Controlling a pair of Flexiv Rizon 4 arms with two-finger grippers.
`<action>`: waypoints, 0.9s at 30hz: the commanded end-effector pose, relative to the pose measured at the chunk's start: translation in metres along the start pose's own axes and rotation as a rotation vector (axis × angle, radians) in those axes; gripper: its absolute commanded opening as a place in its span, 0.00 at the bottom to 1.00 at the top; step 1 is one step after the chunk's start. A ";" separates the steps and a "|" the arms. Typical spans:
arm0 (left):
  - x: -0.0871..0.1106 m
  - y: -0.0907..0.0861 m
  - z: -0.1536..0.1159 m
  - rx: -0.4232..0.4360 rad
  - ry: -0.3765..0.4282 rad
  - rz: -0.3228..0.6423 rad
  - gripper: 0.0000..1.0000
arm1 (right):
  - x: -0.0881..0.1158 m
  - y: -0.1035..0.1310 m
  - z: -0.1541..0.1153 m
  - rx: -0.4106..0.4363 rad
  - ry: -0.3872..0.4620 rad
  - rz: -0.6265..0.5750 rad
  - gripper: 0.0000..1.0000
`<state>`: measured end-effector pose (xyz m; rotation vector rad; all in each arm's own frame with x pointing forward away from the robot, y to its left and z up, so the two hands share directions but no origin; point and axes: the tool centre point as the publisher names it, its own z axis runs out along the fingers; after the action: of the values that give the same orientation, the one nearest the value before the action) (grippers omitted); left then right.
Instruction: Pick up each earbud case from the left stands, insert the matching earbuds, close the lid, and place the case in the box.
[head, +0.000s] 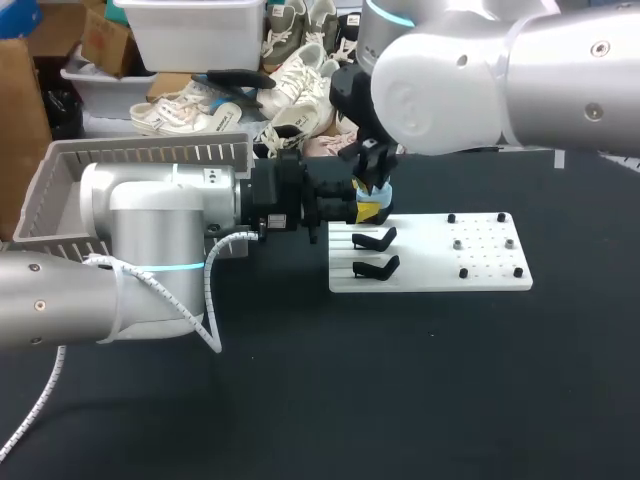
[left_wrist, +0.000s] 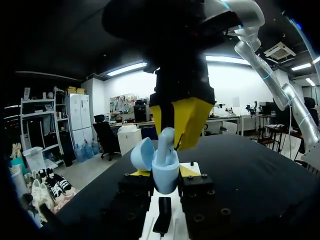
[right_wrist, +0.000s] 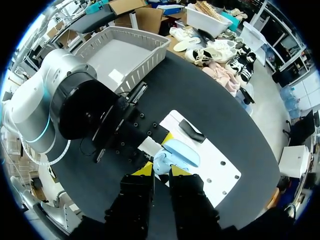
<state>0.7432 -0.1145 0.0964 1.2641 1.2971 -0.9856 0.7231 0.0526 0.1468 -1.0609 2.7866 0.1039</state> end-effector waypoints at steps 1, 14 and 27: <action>0.000 -0.001 0.000 -0.003 -0.003 0.001 0.00 | 0.002 0.001 -0.002 0.004 -0.002 0.003 0.00; 0.000 -0.001 0.000 -0.003 -0.003 0.001 0.00 | 0.005 0.002 -0.002 0.008 0.002 0.005 0.00; 0.000 -0.001 0.000 -0.003 -0.003 0.001 0.00 | 0.003 0.005 0.000 0.004 0.004 0.007 0.00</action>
<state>0.7430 -0.1141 0.0958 1.2645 1.2973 -0.9857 0.7198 0.0535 0.1464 -1.0546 2.7937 0.0976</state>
